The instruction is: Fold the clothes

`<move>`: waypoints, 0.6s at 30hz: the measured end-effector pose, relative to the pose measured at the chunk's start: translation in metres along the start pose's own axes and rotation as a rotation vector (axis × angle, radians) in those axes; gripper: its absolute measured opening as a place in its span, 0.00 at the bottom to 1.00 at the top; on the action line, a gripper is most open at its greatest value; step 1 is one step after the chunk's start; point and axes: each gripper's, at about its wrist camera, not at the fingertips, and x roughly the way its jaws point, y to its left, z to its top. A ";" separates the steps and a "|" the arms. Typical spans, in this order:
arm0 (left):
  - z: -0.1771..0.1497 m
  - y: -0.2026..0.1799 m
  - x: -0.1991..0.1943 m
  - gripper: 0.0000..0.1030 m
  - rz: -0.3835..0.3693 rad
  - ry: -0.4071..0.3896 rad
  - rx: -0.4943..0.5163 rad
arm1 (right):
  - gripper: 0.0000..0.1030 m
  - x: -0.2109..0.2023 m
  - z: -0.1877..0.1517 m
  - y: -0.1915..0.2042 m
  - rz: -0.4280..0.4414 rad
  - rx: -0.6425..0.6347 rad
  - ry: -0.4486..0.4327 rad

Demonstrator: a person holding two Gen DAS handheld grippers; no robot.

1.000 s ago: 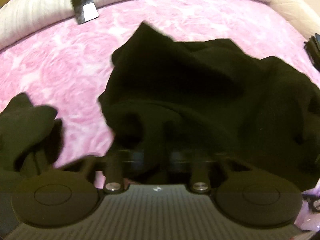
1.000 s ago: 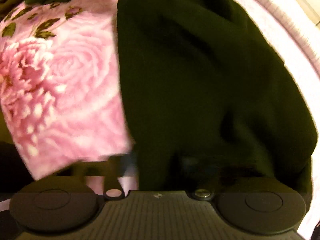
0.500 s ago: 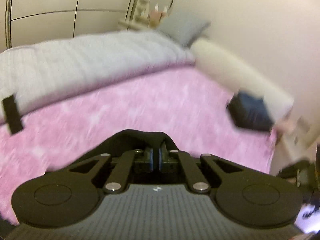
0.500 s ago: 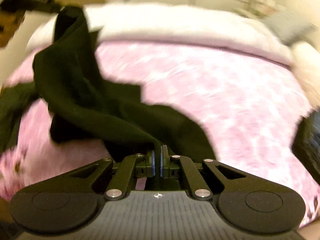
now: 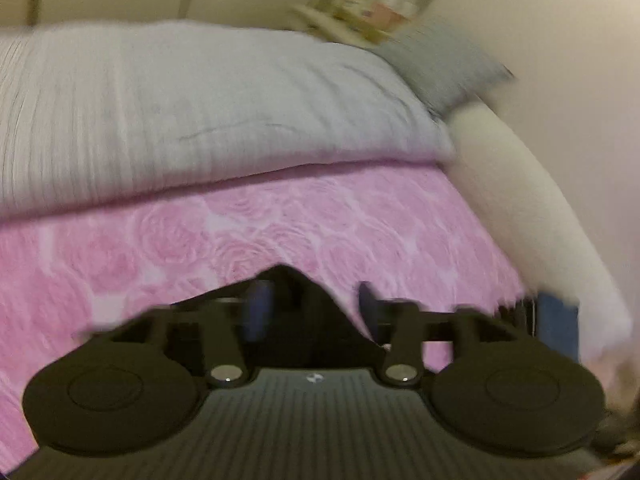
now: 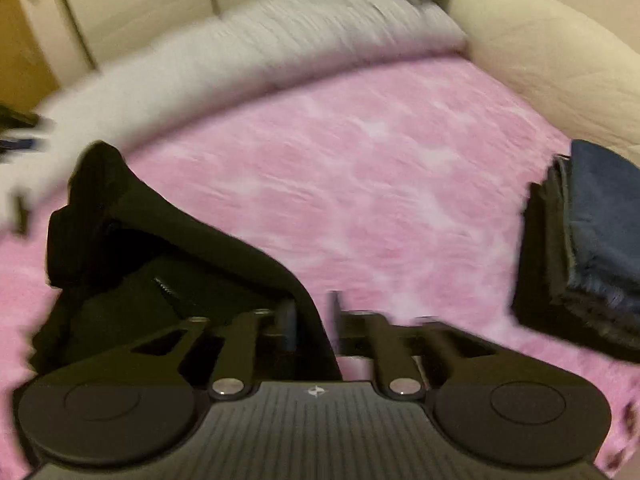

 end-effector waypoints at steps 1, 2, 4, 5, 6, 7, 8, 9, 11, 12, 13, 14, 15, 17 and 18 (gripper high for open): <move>-0.002 0.008 0.004 0.50 0.011 -0.002 -0.027 | 0.40 0.010 0.001 -0.003 -0.006 -0.013 0.006; -0.009 0.015 0.003 0.52 0.038 0.004 -0.036 | 0.39 0.013 -0.002 -0.002 0.007 -0.022 0.009; -0.030 0.031 -0.007 0.65 0.118 0.029 -0.025 | 0.48 0.019 -0.009 0.002 0.035 -0.038 0.016; -0.044 0.040 -0.013 0.66 0.160 0.044 -0.023 | 0.51 0.023 -0.016 0.007 0.058 -0.050 0.036; -0.065 0.053 -0.020 0.66 0.208 0.068 -0.032 | 0.52 0.027 -0.024 0.012 0.083 -0.062 0.058; -0.088 0.067 -0.028 0.67 0.261 0.097 -0.046 | 0.53 0.029 -0.035 0.021 0.106 -0.082 0.085; -0.111 0.078 -0.035 0.67 0.303 0.126 -0.060 | 0.54 0.029 -0.047 0.029 0.129 -0.104 0.113; -0.136 0.088 -0.041 0.69 0.341 0.158 -0.067 | 0.58 0.028 -0.062 0.040 0.148 -0.144 0.134; -0.191 0.105 -0.048 0.79 0.419 0.255 -0.043 | 0.65 0.017 -0.095 0.064 0.168 -0.231 0.169; -0.221 0.114 -0.050 0.79 0.451 0.317 -0.030 | 0.67 0.011 -0.112 0.075 0.178 -0.275 0.186; -0.246 0.120 -0.051 0.79 0.465 0.370 -0.018 | 0.71 0.004 -0.129 0.088 0.194 -0.325 0.208; -0.270 0.126 -0.052 0.79 0.465 0.415 -0.017 | 0.73 -0.003 -0.146 0.099 0.209 -0.379 0.225; -0.289 0.134 -0.053 0.79 0.454 0.447 -0.033 | 0.77 -0.006 -0.162 0.110 0.220 -0.439 0.233; -0.318 0.149 -0.054 0.81 0.432 0.481 -0.074 | 0.80 -0.011 -0.191 0.131 0.211 -0.557 0.237; -0.327 0.155 -0.055 0.83 0.430 0.482 -0.088 | 0.81 -0.012 -0.203 0.141 0.186 -0.612 0.233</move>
